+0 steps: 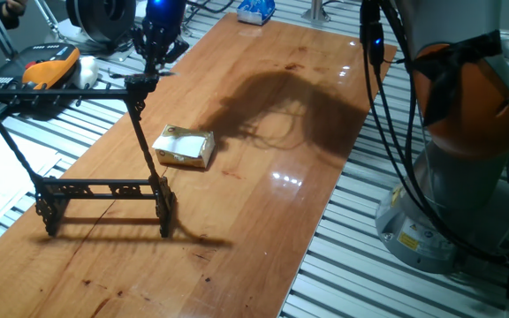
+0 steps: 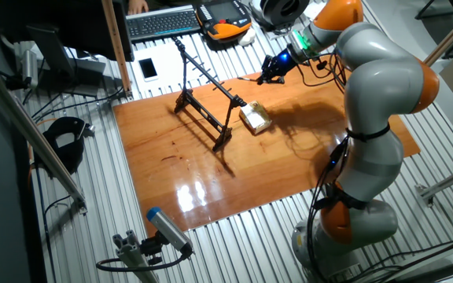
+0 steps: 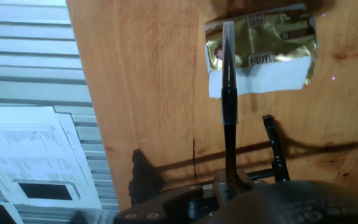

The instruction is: Place the brush on the pen rack

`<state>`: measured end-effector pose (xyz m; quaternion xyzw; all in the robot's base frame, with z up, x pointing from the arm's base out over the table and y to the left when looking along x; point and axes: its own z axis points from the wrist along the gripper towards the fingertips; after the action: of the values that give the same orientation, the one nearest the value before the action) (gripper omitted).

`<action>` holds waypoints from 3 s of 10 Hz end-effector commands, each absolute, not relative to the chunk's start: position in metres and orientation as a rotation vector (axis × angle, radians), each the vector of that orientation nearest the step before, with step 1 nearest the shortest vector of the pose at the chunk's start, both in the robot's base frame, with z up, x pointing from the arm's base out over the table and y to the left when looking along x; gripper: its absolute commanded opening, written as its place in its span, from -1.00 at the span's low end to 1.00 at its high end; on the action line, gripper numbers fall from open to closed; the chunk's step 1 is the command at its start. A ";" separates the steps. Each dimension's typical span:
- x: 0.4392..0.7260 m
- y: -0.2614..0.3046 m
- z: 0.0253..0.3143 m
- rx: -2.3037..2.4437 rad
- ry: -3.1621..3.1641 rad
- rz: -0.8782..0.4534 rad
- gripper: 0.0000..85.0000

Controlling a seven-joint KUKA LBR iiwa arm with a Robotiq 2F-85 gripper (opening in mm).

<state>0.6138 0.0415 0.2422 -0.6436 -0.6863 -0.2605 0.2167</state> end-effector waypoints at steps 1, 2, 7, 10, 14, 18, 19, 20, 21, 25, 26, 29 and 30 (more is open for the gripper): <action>0.614 0.043 0.246 -1.783 -1.903 -0.719 -1.00; 0.614 0.045 0.252 -1.787 -1.905 -0.707 -1.00; 0.613 0.072 0.264 -1.840 -1.939 -0.644 -1.00; 0.614 0.077 0.266 -1.854 -1.956 -0.634 -1.00; 0.614 0.079 0.267 -1.833 -1.995 -0.618 -1.00; 0.612 0.082 0.266 -1.804 -2.011 -0.606 -1.00; 0.611 0.086 0.265 -1.797 -2.021 -0.602 -1.00; 0.610 0.089 0.263 -1.794 -2.025 -0.600 -1.00; 0.607 0.092 0.263 -1.790 -2.041 -0.590 -1.00; 0.600 0.089 0.273 -1.758 -2.062 -0.585 -1.00; 0.600 0.089 0.273 -1.757 -2.065 -0.584 -1.00; 0.597 0.093 0.273 -1.761 -2.068 -0.582 -1.00; 0.596 0.093 0.274 -1.761 -2.069 -0.587 -1.00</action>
<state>0.5964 0.0931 0.2738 -0.6233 -0.7321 -0.2081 0.1796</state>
